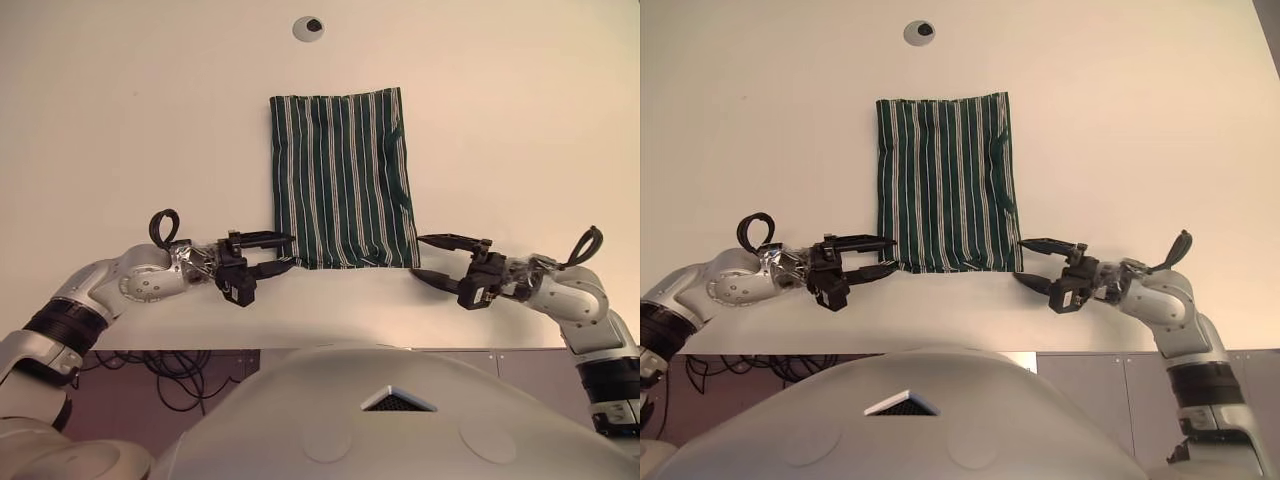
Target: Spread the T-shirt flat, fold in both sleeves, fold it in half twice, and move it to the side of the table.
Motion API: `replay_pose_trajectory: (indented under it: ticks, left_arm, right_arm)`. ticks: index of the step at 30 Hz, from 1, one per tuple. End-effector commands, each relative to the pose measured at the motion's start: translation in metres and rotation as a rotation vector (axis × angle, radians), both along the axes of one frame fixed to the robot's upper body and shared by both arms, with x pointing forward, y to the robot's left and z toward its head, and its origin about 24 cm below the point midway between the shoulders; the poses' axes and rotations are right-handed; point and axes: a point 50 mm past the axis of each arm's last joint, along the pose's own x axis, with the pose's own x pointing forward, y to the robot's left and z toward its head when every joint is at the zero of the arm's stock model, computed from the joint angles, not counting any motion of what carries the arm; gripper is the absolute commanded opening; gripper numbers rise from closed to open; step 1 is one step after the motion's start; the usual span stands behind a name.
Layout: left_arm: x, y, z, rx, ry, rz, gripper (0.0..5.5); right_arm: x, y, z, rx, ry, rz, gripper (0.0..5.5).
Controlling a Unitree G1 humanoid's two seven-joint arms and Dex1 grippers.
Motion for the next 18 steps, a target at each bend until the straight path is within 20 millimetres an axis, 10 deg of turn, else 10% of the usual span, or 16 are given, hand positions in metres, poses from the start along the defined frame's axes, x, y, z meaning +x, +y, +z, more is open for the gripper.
replay_pose_trajectory:
  ticks: [1,14,18]
  left_arm:
    - [-0.008,0.003,-0.019,0.122,0.08,-0.02,2.38]
    - [-0.005,0.0,-0.022,0.161,0.128,-0.056,0.79]
    - [-0.022,-0.016,0.005,-0.063,0.457,-0.013,0.29]
  right_arm:
    - [-0.004,0.007,-0.026,-0.129,0.121,0.054,2.12]
    - [0.01,0.016,-0.03,-0.126,0.12,0.046,0.02]
    - [-0.01,0.017,-0.012,0.034,0.369,0.052,0.02]
